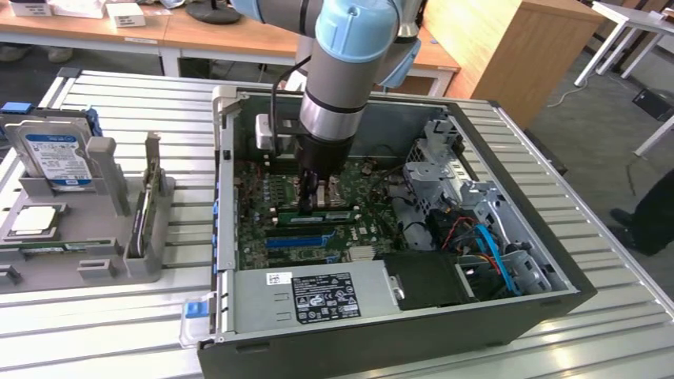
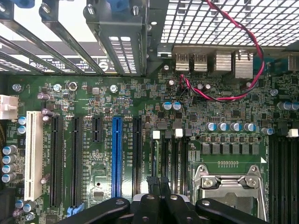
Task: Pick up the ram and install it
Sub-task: 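Press down the ram until it locks into place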
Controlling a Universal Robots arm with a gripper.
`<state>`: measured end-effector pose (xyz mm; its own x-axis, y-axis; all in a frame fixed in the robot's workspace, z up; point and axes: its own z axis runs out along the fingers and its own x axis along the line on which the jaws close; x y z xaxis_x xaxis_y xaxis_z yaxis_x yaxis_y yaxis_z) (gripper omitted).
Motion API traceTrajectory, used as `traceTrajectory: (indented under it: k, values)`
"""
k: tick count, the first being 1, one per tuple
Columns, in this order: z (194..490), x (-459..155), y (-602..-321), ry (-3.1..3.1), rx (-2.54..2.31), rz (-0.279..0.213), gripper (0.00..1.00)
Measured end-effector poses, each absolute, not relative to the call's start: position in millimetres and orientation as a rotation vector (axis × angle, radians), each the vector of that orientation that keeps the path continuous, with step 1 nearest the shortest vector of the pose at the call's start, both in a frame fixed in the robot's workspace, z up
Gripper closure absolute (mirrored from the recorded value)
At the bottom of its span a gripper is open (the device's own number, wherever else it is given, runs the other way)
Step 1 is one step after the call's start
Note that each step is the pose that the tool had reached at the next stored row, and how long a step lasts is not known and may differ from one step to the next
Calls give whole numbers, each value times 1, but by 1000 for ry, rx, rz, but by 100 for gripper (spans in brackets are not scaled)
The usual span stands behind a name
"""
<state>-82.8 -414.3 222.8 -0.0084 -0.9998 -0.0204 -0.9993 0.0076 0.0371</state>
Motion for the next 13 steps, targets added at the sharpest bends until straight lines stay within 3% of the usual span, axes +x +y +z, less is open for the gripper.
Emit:
traceTrajectory:
  k: [13]
  values:
    - [222,-83,-414,-2222,2204,-64,89]
